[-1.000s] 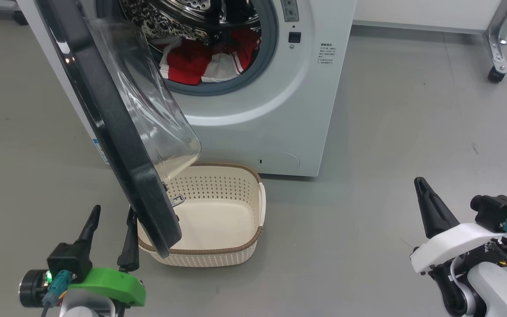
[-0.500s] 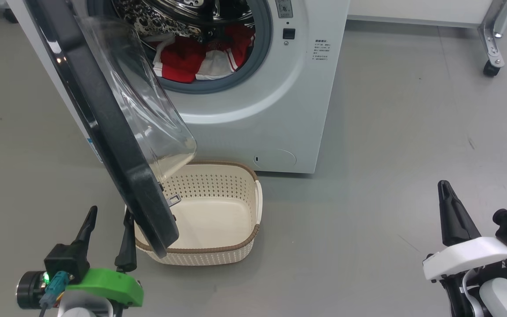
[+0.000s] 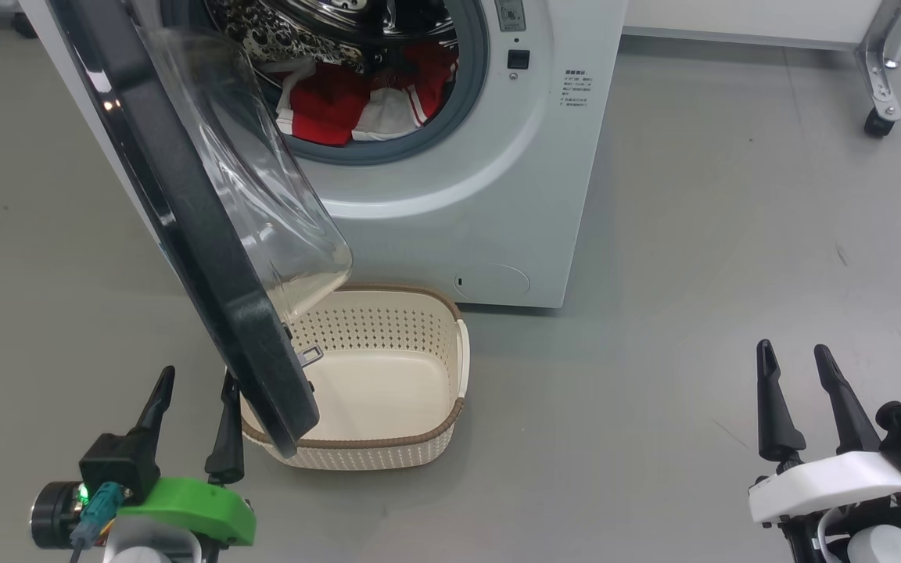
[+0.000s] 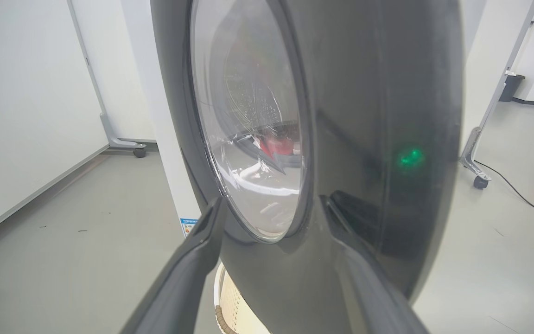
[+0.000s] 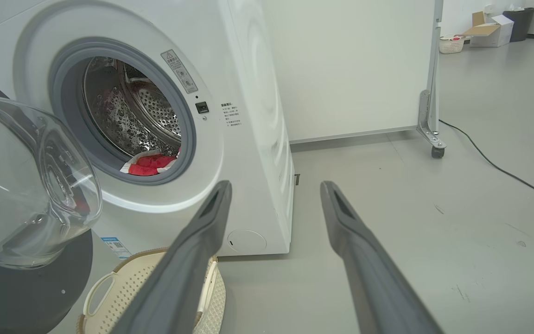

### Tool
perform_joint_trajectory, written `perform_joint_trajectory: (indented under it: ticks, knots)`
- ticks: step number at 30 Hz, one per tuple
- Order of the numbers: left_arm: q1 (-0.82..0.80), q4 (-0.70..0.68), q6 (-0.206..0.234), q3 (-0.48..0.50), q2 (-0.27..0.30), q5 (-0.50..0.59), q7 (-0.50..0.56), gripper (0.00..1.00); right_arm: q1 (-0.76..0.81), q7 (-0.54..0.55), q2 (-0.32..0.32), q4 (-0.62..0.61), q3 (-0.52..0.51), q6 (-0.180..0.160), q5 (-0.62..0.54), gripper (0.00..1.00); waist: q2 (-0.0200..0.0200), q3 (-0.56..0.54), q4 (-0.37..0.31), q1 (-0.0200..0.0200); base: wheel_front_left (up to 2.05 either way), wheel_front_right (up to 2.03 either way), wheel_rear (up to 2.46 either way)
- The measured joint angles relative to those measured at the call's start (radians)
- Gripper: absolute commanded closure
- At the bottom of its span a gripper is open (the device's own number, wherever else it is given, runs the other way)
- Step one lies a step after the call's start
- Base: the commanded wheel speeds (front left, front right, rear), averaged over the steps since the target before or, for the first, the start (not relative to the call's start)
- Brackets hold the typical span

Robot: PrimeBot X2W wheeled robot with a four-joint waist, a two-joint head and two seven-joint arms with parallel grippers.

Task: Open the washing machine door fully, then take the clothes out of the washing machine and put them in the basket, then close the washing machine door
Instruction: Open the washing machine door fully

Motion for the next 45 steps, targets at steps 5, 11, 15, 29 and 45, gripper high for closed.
perform_joint_trajectory:
  ticks: [5,11,15,29,45]
  knots:
    - [0.002,0.0,-0.001,0.0,-0.001,0.0,0.0,0.0,0.022,0.0,0.017,-0.016,-0.012,0.0,-0.025,0.0,0.0,0.001,0.002,0.0,0.0,0.0,0.0]
    - [0.004,0.0,-0.001,0.0,-0.001,0.0,0.0,0.0,0.045,0.0,0.029,-0.026,-0.024,0.004,-0.044,0.0,0.0,0.001,0.003,0.0,0.0,0.0,0.0]
    - [0.004,0.0,-0.002,0.0,-0.002,0.0,0.0,0.0,0.057,0.0,0.035,-0.031,-0.034,0.01,-0.061,0.0,0.0,0.0,0.005,0.0,0.0,0.0,0.0]
    - [0.005,0.003,-0.009,-0.001,-0.004,0.008,0.0,0.0,0.079,0.0,0.062,-0.036,-0.057,0.036,-0.085,0.0,0.0,0.003,0.008,0.0,0.0,0.0,0.0]
    - [0.006,0.005,-0.01,-0.002,-0.004,0.017,0.0,0.0,0.096,0.0,0.084,-0.036,-0.078,0.056,-0.108,0.0,0.0,0.003,0.01,0.0,0.0,0.0,0.0]
